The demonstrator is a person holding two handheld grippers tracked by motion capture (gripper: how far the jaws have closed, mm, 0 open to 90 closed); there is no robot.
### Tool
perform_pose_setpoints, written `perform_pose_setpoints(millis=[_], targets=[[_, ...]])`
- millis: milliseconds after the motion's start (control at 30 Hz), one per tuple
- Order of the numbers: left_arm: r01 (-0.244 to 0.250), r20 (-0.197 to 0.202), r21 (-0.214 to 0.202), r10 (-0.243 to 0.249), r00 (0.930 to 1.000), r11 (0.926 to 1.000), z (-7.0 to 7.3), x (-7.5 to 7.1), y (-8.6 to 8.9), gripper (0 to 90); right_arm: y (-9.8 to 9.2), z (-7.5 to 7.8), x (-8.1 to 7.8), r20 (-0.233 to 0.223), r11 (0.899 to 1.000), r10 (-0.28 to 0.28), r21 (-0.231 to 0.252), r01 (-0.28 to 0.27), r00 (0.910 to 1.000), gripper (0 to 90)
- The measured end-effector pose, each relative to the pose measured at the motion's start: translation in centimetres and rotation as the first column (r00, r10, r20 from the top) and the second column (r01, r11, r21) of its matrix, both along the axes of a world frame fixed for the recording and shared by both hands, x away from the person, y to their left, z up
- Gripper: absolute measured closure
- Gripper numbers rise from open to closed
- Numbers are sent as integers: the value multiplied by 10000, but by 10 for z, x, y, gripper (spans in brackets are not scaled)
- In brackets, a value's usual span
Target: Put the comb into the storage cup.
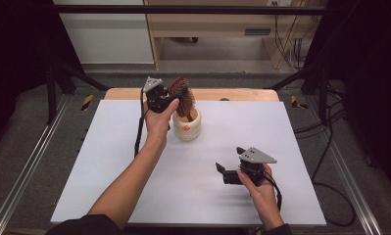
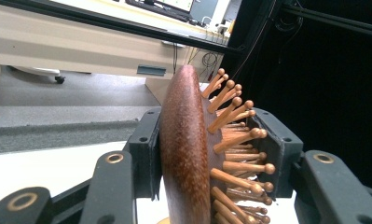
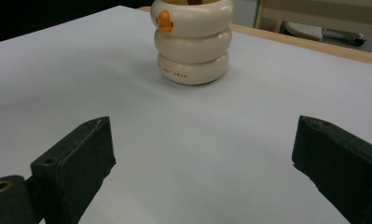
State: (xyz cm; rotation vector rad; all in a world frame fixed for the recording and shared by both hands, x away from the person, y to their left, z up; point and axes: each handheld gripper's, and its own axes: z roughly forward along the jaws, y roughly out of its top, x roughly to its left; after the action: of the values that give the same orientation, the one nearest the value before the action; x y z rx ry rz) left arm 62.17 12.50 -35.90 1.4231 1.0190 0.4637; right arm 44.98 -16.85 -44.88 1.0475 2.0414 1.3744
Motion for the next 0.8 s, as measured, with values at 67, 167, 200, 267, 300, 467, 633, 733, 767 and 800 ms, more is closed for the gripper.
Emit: perform_pose_setpoints(millis=[67,167,200,267,300,467,633,733,767,800], targets=[[-18,-17,-2,18,10000,10000,0,0,1,487,0,0,0,34,10000,-12,13,12,10000,59],[-22,-42,-18,22,10000,10000,0,1,1,486,-1,0,0,28,10000,-14,10,14,10000,60],[-26,-40,8,27,10000,10000,-1,1,2,485,-1,0,0,27,10000,-12,15,12,10000,59],[-29,-43,-13,29,10000,10000,-1,2,2,485,-1,0,0,37,10000,2,14,-2,10000,60],[-28,-54,-19,28,10000,10000,-1,2,3,485,-1,0,0,33,10000,-9,18,9,10000,59],[-74,-112,-53,73,9999,10000,-2,3,5,481,-2,1,0,46,10000,-8,32,8,10000,59],[-90,-149,-135,88,9999,9999,-3,3,8,480,-1,0,0,24,10000,3,43,-4,10000,59],[-104,-167,-149,102,9998,9998,-4,3,8,478,-1,0,0,40,10000,2,45,-3,10000,59],[-109,-168,-155,106,9998,9998,-4,3,9,478,-1,0,0,39,10000,8,49,-8,10000,58],[-104,-165,-145,102,9998,9998,-4,3,9,478,-1,0,0,30,10000,3,58,-4,10000,59]])
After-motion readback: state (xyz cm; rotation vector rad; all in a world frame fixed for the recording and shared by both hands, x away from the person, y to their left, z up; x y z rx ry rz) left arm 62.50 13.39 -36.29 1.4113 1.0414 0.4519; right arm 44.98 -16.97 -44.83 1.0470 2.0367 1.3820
